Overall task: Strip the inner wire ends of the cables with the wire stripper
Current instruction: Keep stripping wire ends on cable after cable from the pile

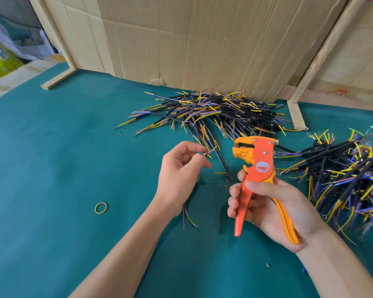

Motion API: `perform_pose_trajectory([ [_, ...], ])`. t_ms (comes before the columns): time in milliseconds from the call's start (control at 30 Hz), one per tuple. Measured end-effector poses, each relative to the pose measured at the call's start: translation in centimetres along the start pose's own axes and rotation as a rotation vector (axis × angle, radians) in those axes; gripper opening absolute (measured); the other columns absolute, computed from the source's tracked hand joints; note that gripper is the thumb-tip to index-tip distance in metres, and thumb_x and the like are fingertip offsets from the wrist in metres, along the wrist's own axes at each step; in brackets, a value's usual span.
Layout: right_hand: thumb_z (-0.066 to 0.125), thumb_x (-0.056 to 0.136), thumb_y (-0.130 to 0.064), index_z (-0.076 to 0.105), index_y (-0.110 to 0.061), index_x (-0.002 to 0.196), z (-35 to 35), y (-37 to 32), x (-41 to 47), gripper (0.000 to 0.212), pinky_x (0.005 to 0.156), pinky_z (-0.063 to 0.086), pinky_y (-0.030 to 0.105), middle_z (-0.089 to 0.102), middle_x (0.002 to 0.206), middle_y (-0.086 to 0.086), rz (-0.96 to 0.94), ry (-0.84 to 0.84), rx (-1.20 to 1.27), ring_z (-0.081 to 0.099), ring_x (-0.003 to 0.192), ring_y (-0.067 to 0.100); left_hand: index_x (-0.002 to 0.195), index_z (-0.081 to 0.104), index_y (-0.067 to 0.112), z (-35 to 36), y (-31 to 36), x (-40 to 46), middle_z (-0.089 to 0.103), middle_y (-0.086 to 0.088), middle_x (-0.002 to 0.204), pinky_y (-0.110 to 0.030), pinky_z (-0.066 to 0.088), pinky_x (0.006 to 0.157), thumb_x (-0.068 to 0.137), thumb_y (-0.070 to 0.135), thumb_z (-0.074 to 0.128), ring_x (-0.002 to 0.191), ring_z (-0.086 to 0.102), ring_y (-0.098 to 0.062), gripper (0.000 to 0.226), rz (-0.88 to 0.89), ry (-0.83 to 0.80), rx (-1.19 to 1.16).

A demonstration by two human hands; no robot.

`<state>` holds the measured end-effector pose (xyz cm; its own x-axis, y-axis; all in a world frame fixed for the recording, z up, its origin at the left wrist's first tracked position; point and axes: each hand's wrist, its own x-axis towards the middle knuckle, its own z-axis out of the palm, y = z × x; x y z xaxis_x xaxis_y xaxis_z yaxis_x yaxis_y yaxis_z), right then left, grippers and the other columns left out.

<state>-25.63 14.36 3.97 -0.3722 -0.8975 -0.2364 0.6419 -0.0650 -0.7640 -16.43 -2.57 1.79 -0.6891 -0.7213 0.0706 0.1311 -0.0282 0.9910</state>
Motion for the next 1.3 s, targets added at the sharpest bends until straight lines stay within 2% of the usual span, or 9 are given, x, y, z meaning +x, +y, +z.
perform_pose_trajectory([
  [67, 0.096, 0.054, -0.011, 0.067, -0.004, 0.099, -0.19, -0.09, 0.01, 0.054, 0.068, 0.058, 0.049, 0.062, 0.088, 0.028, 0.018, 0.028, -0.010, 0.063, 0.073, 0.039, 0.088, 0.072, 0.015, 0.03, 0.04, 0.08, 0.070, -0.003, 0.071, -0.021, 0.032, 0.046, 0.078, 0.013, 0.056, 0.050, 0.037, -0.013, 0.019, -0.020, 0.009, -0.024],
  [200, 0.084, 0.067, -0.008, 0.068, -0.003, 0.103, 0.11, 0.01, 0.00, 0.039, 0.072, 0.058, 0.052, 0.064, 0.094, 0.034, 0.091, 0.018, -0.059, 0.065, 0.075, 0.043, 0.093, 0.070, 0.005, 0.24, -0.06, -0.08, 0.069, -0.004, 0.070, -0.019, 0.030, 0.045, 0.095, 0.009, 0.057, 0.051, 0.037, -0.011, 0.014, -0.031, -0.017, -0.049],
  [300, 0.084, 0.068, -0.007, 0.067, -0.001, 0.105, 0.11, -0.01, 0.00, 0.042, 0.073, 0.058, 0.053, 0.064, 0.096, 0.035, 0.108, 0.012, -0.056, 0.066, 0.077, 0.044, 0.094, 0.068, 0.002, 0.14, -0.02, 0.01, 0.067, -0.003, 0.068, -0.018, 0.029, 0.044, 0.101, 0.006, 0.053, 0.051, 0.037, -0.011, 0.017, -0.045, -0.016, -0.055],
  [500, 0.084, 0.070, -0.004, 0.064, -0.001, 0.111, 0.20, 0.07, -0.05, 0.046, 0.075, 0.057, 0.055, 0.063, 0.098, 0.036, 0.139, -0.034, -0.045, 0.066, 0.078, 0.045, 0.088, 0.062, 0.012, 0.05, 0.35, -0.25, 0.066, -0.004, 0.067, -0.019, 0.028, 0.045, 0.100, 0.005, 0.054, 0.051, 0.035, -0.013, 0.016, -0.063, -0.051, -0.063],
  [867, 0.088, 0.069, -0.004, 0.061, -0.001, 0.115, -0.12, -0.07, -0.13, 0.053, 0.076, 0.056, 0.055, 0.062, 0.098, 0.034, 0.153, -0.114, -0.062, 0.065, 0.077, 0.043, 0.089, 0.061, 0.014, -0.25, 0.34, -0.26, 0.061, -0.003, 0.063, -0.018, 0.025, 0.041, 0.101, 0.009, 0.053, 0.046, 0.033, -0.011, 0.015, -0.080, -0.130, -0.025],
  [1067, 0.089, 0.071, -0.009, 0.066, -0.004, 0.104, 0.11, 0.01, -0.12, 0.040, 0.069, 0.056, 0.050, 0.059, 0.086, 0.025, 0.165, -0.118, -0.099, 0.062, 0.073, 0.040, 0.090, 0.060, 0.015, -0.22, 0.30, -0.18, 0.061, -0.003, 0.062, -0.017, 0.025, 0.040, 0.101, 0.009, 0.054, 0.045, 0.033, -0.011, 0.014, -0.083, -0.134, -0.022],
  [1300, 0.086, 0.077, -0.017, 0.056, -0.008, 0.101, 0.43, 0.19, 0.00, 0.039, 0.056, 0.052, 0.043, 0.053, 0.073, 0.018, 0.148, -0.084, -0.090, 0.055, 0.059, 0.032, 0.090, 0.060, 0.015, -0.30, 0.23, -0.21, 0.061, -0.004, 0.063, -0.017, 0.025, 0.040, 0.101, 0.010, 0.053, 0.045, 0.032, -0.011, 0.014, -0.087, -0.141, -0.026],
])
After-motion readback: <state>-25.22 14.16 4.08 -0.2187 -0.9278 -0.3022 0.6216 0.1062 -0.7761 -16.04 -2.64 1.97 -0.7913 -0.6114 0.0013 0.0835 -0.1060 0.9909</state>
